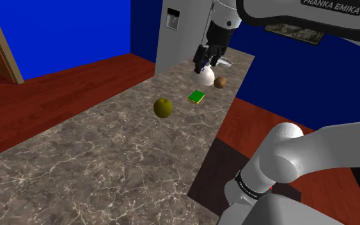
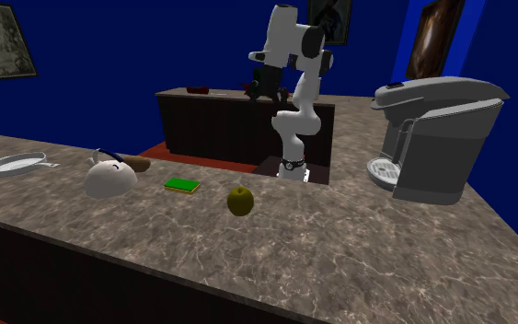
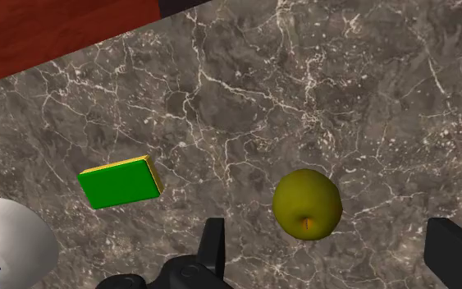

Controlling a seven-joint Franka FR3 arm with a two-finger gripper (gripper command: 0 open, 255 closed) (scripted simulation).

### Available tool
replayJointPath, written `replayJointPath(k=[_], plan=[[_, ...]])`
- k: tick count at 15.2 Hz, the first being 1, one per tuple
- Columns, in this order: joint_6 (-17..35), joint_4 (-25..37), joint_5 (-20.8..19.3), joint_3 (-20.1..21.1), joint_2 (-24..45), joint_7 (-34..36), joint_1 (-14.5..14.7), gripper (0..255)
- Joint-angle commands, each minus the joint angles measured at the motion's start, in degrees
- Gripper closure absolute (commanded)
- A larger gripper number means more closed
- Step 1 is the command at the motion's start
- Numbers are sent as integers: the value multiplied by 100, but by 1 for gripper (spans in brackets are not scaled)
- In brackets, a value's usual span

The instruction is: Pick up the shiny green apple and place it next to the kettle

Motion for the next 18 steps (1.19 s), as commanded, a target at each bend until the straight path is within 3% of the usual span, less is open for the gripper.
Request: replayJointPath(k=[1, 10, 18], plan=[[0, 0, 0, 0, 0, 0, 0, 0], [2226, -892, 49, -180, 908, 135, -45, 0], [4165, -1018, 100, -296, 2342, 212, -80, 0]])
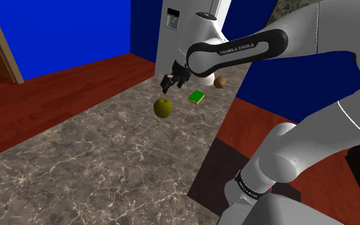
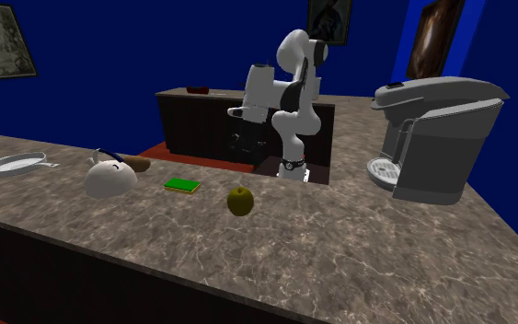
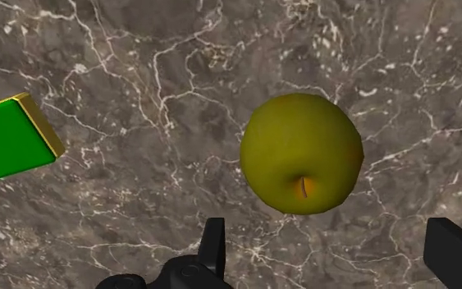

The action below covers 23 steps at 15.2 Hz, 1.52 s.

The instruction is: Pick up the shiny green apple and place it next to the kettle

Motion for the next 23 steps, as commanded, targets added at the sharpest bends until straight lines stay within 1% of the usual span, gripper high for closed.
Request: replayJointPath(k=[1, 9, 17, 18, 23], plan=[[474, 52, 22, -16, 414, 22, -1, 0], [1173, 13, -46, -26, 1045, 76, -44, 0], [1217, 11, -53, -27, 1087, 81, -47, 0], [1217, 11, -53, -27, 1087, 81, -47, 255], [1219, 5, -53, -28, 1082, 80, -47, 255]])
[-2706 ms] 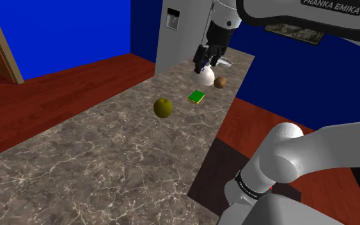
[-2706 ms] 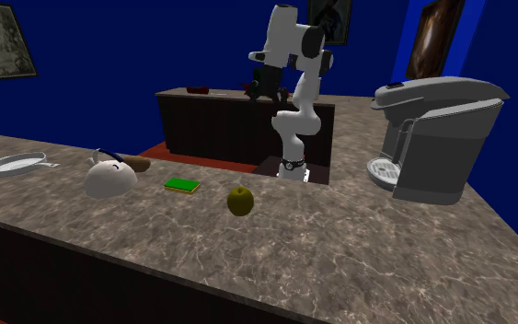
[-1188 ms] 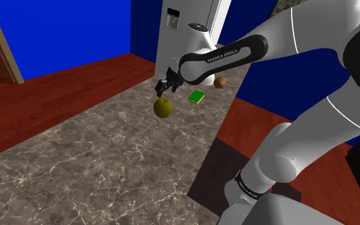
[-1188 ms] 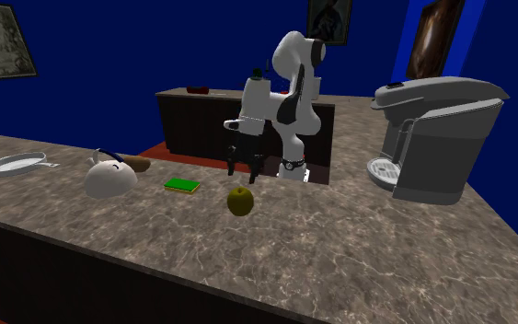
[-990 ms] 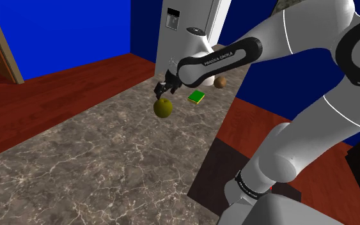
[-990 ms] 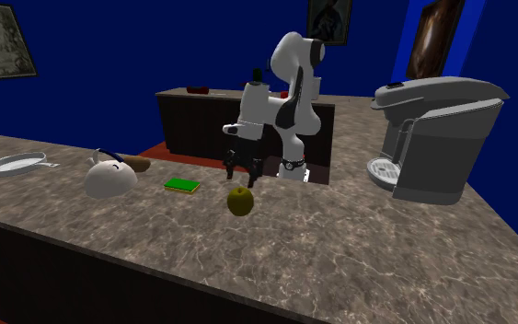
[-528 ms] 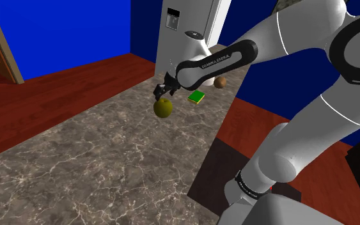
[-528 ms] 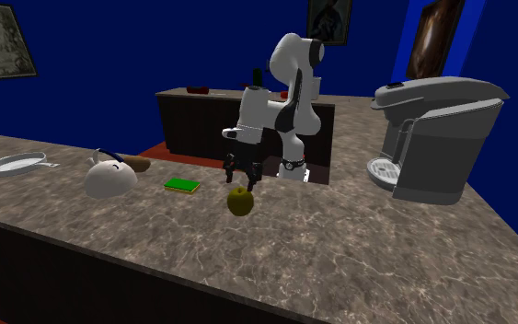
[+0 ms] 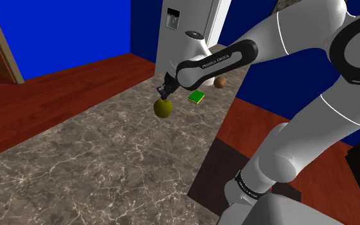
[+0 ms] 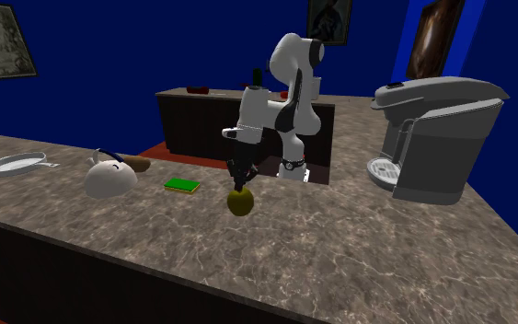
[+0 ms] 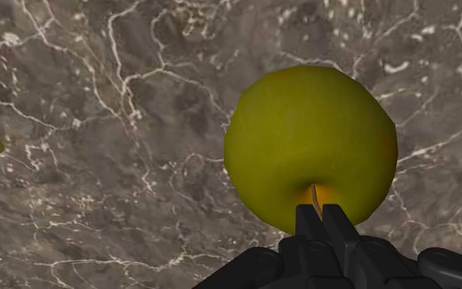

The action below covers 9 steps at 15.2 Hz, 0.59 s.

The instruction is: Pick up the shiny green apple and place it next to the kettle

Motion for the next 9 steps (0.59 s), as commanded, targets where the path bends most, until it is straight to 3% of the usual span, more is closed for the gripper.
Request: replayJointPath(k=[1, 4, 9], plan=[[-3, -5, 0, -1, 1, -1, 0, 255], [-1, 2, -1, 1, 9, 2, 0, 255], [-421, 186, 63, -7, -228, -62, 22, 255]])
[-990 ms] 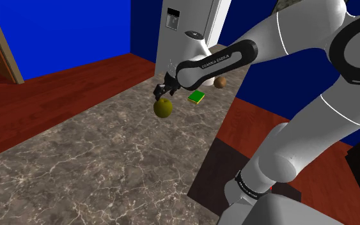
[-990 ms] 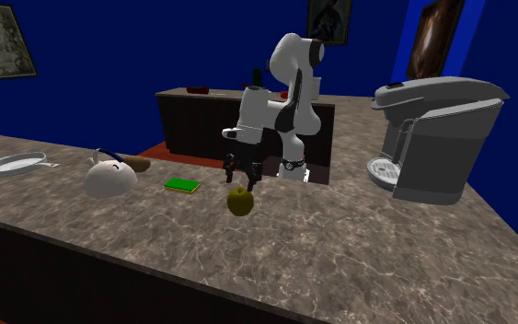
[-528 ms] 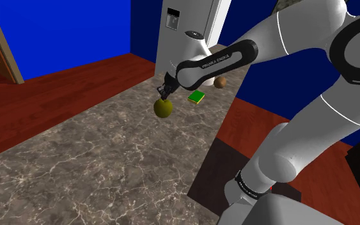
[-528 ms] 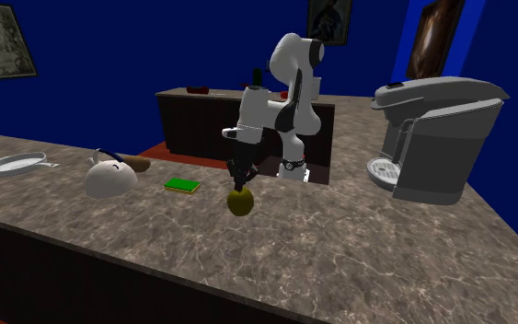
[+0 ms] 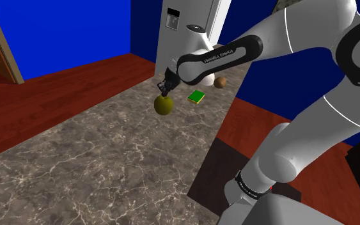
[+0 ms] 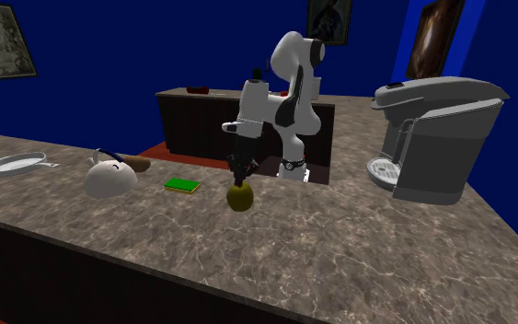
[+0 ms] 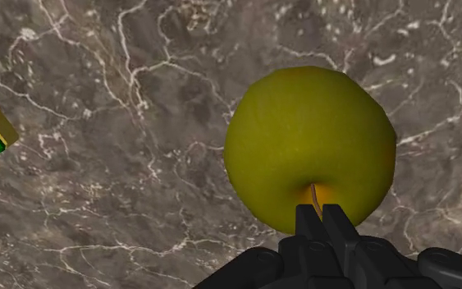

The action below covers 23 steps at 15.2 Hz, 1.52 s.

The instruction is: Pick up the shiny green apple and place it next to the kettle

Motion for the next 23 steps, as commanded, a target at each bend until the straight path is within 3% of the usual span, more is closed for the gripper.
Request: replayJointPath(k=[1, 23], plan=[[-168, 85, 25, -9, -83, -35, 5, 255], [-1941, 1275, 168, -24, -670, -208, 55, 255]])
